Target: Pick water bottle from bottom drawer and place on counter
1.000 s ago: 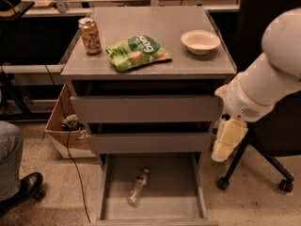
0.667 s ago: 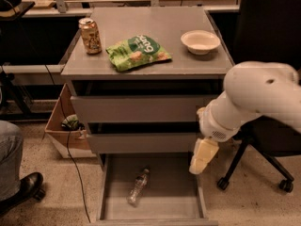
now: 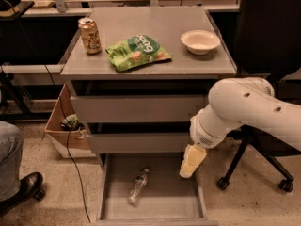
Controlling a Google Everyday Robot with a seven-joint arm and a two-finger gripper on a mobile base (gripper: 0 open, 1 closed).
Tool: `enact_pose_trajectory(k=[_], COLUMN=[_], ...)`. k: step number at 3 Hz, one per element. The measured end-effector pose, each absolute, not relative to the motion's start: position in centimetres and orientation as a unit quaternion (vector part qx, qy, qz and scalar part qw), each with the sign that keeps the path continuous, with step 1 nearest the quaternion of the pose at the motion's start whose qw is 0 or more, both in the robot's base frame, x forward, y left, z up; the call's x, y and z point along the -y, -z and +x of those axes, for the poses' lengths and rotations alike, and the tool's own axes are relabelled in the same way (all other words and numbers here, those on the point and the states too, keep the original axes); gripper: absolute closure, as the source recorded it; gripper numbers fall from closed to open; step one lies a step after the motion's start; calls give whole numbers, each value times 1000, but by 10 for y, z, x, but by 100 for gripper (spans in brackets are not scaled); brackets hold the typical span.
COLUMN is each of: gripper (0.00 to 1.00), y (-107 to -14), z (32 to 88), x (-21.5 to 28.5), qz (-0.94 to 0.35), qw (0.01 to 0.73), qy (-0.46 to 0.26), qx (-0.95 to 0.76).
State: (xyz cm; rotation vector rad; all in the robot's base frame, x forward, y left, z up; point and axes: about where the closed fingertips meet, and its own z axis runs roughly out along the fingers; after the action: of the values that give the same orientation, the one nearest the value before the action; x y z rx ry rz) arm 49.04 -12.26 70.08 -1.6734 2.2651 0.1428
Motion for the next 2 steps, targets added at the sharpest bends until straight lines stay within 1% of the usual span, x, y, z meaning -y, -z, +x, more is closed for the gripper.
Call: enact_pose_trajectory(k=[1,2], gripper=[0,0], y=[-687,-650], z=[483,478], x=[122,116], qz=[-573,-551], qw=[157,163], qy=[-67,-88], qx=[-802,-814])
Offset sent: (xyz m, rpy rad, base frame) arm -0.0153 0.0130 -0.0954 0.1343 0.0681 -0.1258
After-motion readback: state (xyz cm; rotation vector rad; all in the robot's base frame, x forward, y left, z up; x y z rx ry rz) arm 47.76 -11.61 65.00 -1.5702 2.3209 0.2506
